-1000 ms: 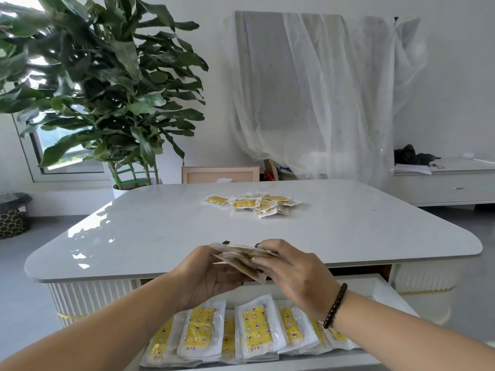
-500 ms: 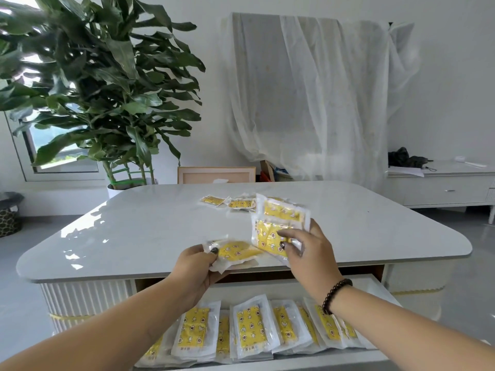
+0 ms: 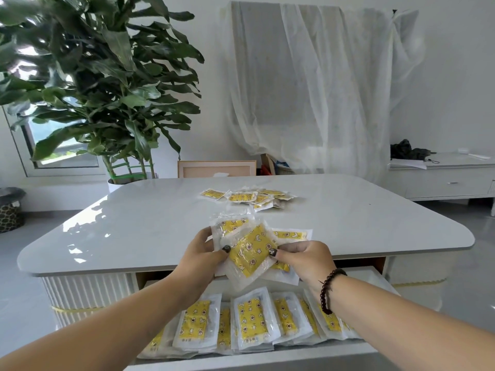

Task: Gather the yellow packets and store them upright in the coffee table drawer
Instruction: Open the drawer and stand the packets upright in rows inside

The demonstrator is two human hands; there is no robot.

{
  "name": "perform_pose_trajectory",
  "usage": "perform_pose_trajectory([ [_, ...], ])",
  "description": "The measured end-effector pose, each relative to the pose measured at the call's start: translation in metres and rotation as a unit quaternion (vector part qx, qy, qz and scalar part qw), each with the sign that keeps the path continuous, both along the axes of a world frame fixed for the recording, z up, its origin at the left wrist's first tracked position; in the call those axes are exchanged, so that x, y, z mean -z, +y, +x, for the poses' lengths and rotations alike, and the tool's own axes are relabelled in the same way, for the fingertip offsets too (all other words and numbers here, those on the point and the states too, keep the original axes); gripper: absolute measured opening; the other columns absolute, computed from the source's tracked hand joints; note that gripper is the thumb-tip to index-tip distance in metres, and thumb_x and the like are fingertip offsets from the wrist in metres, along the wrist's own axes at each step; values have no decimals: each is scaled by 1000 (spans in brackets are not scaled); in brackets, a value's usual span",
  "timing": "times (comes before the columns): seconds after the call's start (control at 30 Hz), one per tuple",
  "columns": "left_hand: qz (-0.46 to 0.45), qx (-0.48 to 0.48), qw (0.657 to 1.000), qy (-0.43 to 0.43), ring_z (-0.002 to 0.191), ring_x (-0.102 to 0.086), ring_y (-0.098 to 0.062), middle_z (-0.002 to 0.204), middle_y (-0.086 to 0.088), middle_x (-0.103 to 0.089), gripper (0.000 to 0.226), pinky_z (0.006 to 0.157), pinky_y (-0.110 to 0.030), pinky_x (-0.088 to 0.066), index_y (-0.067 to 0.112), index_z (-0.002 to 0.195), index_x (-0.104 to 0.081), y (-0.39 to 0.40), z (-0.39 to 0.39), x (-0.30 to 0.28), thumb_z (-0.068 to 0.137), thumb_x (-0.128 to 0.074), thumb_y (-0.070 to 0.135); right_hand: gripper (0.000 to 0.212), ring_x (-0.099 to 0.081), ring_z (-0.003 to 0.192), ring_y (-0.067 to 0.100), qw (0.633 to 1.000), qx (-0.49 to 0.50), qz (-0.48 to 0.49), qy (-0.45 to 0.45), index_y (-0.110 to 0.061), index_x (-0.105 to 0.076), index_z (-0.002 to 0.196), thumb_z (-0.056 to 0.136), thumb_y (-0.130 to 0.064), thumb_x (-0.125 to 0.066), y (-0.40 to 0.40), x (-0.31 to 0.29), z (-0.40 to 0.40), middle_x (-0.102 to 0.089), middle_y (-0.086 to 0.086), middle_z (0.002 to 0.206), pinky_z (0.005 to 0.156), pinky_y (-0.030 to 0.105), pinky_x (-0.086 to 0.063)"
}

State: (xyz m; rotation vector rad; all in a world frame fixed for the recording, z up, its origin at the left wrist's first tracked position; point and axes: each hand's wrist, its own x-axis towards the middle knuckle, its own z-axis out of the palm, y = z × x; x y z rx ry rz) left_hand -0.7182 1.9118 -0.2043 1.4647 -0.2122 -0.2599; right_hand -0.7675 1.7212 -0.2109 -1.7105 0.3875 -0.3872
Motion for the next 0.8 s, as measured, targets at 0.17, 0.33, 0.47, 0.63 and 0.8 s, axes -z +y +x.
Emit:
perform_pose_trajectory([
  [0.17, 94, 96, 990, -29, 96, -72, -27, 110, -6, -72, 41, 84, -43, -58, 21, 122, -54, -3, -10, 4, 88, -63, -1, 15, -67, 86, 12, 999, 10, -41, 3, -21, -71, 71, 71, -9, -81, -1, 6, 1, -71, -3, 84, 66, 14, -48],
  [0.33, 175, 52, 982, -44, 94, -70, -21, 106, -3, -72, 37, 90, -43, -55, 23, 123, -55, -5, -3, 16, 88, -67, 20, 18, -60, 94, 8, 994, 9, -110, 5, -23, -71, 81, 70, -12, -81, -3, 8, 3, -67, -5, 101, 73, 12, -43],
  [0.47, 179, -55, 982, 7, 94, -68, -41, 99, -19, -72, 11, 85, -55, -56, 22, 103, -63, 0, 10, 25, 95, -56, 26, 24, -60, 92, 9, 994, 10, -111, -3, -17, -72, 92, 70, -13, -81, -8, 5, 5, -66, -5, 104, 69, 13, -42],
  [0.63, 131, -54, 988, 62, 80, -62, -27, 92, -14, -65, 28, 73, -38, -53, 13, 97, -65, -5, 13, 30, 103, -40, 25, 28, -64, 92, 8, 997, -41, -64, 15, -14, -73, 92, 67, -20, -85, 4, 14, 7, -70, -3, 97, 75, 14, -48],
  [0.8, 103, 36, 990, 86, 75, -69, -22, 93, -12, -71, 21, 59, -31, -56, 10, 108, -61, -12, 6, 22, 97, -54, 26, 17, -65, 82, 5, 997, -24, -80, 0, -20, -71, 84, 71, -18, -82, 13, 22, 13, -71, -5, 94, 64, 9, -48],
])
